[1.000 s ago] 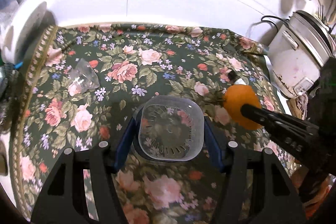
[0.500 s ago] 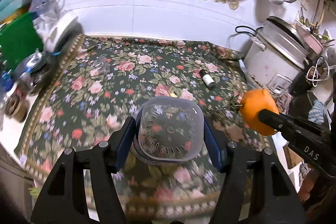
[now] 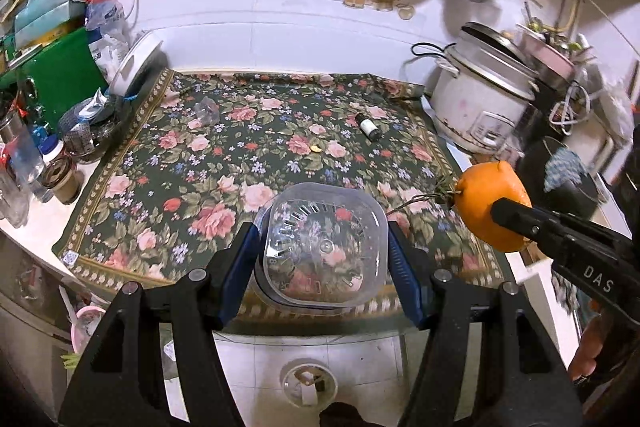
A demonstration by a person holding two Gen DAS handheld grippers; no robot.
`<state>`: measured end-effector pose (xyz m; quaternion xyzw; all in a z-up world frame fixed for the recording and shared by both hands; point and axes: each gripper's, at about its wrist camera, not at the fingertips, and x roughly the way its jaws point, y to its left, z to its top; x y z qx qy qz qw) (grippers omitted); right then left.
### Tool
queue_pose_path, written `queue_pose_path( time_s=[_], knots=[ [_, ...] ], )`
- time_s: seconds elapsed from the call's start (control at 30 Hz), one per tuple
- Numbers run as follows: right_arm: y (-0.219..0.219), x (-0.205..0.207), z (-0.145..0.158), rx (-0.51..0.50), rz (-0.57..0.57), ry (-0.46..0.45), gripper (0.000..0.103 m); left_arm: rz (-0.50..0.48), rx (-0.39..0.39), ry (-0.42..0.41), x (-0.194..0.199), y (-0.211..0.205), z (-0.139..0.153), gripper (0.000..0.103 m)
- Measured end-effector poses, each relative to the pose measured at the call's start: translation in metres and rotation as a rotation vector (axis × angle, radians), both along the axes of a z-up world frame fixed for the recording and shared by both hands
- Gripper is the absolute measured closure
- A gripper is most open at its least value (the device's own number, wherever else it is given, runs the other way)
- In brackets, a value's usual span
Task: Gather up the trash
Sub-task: 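Carry the clear container and orange peel down over the floor bin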
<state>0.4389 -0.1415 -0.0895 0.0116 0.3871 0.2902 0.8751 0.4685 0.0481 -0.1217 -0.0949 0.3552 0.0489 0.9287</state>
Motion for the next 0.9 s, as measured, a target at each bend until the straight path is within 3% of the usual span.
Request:
queue_pose_path(
  time_s=[0.27,0.53,0.7,0.9],
  knots=[
    [0.021,-0.078,-0.017,-0.009,-0.084,0.034,0.094,-0.061,-0.002,0.013,-0.083,0.020,-0.010,0.041],
    [0.041,-0.143,-0.041,0.006,-0.088,0.108,0.094,-0.071,-0.012,0.077,-0.149,0.037,-0.031,0.041],
    [0.048,-0.169,-0.057,-0.018,-0.076,0.148,0.094,-0.076,-0.019,0.136,-0.171,0.041,-0.055,0.041],
    [0.045,-0.180,-0.093,-0.054,-0.074,0.225,0.094,-0.061,-0.071,0.226,-0.177,0.042,-0.104,0.041]
  ],
)
